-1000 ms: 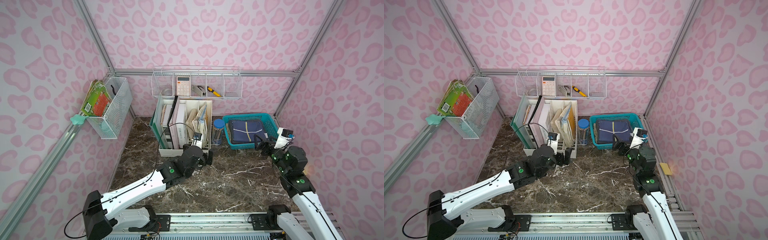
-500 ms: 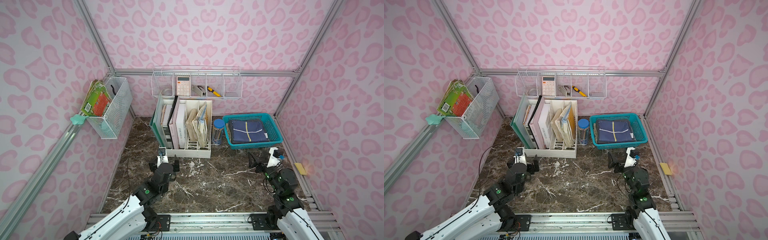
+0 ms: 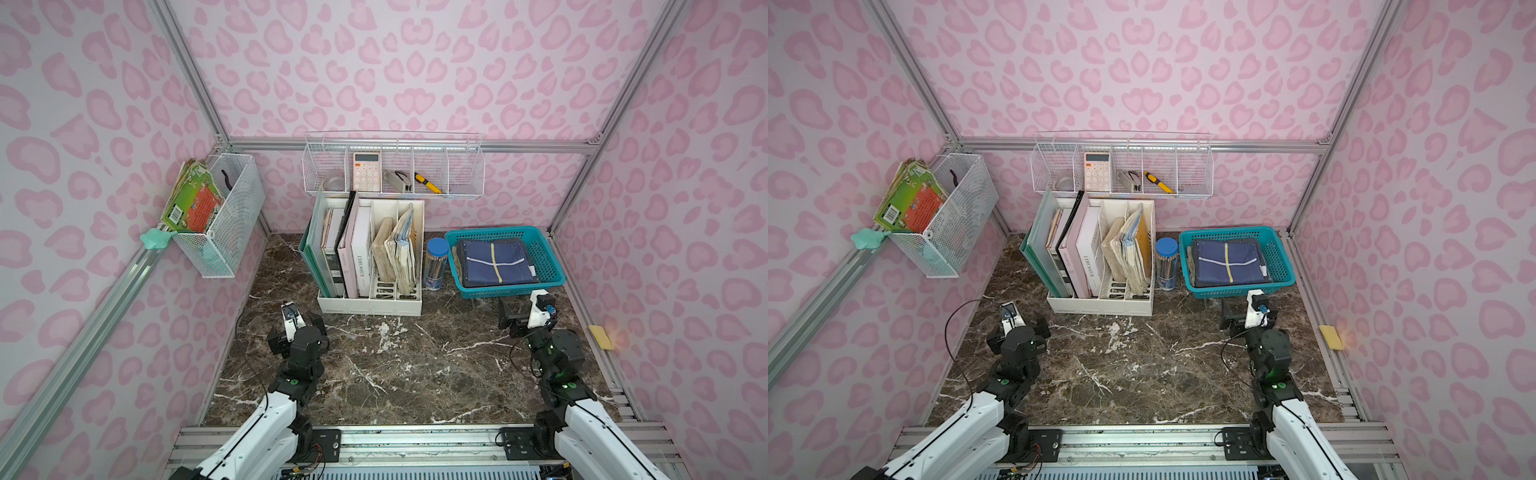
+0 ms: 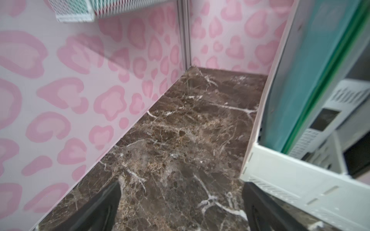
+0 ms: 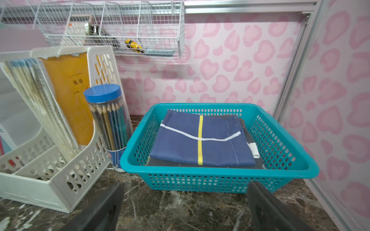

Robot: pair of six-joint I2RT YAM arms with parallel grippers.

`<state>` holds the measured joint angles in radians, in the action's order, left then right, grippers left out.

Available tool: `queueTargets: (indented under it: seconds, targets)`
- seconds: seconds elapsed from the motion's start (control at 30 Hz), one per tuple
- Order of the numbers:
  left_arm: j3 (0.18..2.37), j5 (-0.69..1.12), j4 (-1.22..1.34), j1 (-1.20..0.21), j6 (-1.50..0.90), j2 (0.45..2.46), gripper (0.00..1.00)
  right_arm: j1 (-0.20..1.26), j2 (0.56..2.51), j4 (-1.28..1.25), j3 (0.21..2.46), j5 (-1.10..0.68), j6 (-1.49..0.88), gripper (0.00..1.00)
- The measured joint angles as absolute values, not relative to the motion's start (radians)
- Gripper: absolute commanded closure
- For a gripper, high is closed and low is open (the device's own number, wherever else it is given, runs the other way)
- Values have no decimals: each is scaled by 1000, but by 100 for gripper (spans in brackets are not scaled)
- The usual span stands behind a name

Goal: Put the folded pillowcase in the basket
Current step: Reset both arms

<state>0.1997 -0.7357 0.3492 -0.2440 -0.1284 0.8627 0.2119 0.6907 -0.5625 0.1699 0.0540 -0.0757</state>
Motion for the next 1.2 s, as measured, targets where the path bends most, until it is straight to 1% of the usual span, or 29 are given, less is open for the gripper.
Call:
queueTargets:
  seconds: [0.1, 0.3, 0.47, 0.7, 0.9, 1.2]
  targets:
    - [220, -653, 402, -188, -123, 977, 0, 212, 768, -631, 168, 91, -39, 1]
    - [236, -510, 556, -113, -74, 1126, 1, 201, 931, -788, 143, 162, 5, 1]
    - [242, -448, 682, -75, -45, 1214, 0, 178, 1042, -917, 117, 184, 31, 1]
    - [251, -368, 765, -51, -20, 1249, 1, 89, 1189, -1111, 82, 134, 39, 1]
    - [261, -297, 812, -40, -19, 1294, 1, 65, 1313, -1260, 75, 76, 33, 1]
    - [296, -234, 915, 12, -22, 1505, 1, 0, 1493, -1449, 76, 2, 4, 1]
